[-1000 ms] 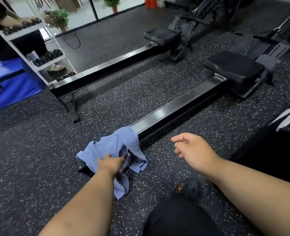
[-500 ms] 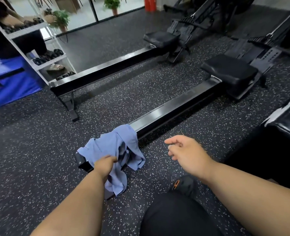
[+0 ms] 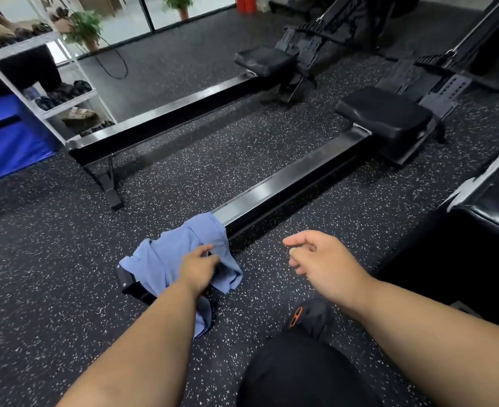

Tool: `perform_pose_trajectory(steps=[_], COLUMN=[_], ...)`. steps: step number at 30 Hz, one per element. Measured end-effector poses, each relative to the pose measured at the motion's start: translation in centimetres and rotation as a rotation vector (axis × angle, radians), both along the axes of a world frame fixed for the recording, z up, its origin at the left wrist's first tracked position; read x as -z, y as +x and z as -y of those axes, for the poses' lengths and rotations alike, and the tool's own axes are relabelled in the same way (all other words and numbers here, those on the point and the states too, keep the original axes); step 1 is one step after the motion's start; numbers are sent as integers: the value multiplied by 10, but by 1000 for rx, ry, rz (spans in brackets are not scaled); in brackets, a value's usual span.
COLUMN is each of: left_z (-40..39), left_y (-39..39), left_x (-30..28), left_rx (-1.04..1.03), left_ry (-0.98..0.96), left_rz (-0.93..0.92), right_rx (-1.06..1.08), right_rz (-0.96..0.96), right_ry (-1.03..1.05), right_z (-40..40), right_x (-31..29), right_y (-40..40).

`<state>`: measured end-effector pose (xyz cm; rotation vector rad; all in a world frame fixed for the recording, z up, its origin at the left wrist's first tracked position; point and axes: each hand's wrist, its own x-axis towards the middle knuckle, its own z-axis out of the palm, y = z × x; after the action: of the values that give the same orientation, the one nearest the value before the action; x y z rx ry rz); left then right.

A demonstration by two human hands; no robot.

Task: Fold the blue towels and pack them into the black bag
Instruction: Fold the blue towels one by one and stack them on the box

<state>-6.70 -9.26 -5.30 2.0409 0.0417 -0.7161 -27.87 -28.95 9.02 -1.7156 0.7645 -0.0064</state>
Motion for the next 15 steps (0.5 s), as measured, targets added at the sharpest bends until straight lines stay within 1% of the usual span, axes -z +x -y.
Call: perform_pose_trajectory(steps=[2,4,6,9,10,12,15], left_z=[26,44,57,64,64,65,69], left_y=[9,16,22,30,31,34,25], left_x=[2,1,3,8,8,3,-28], left_rx=[7,-7,-47,-194,-222,-211,-144], left_ry=[-87,-125,-106,-50,-28,-19,-73], left_rz=[-81,-156,-207,-233,-223,-141,52], right_rx=[-2,-9,-9,13,21,43,75], right_rz=[-3,-15,-27,-44,-49,-59,-38], right_ry=[11,8,11,15,13,3,8], right_z=[3,7,14,27,31,37,40], right_x=[3,5,6,10,12,14,11], right_y=[-2,-5,-8,-10,-11,-11,-14])
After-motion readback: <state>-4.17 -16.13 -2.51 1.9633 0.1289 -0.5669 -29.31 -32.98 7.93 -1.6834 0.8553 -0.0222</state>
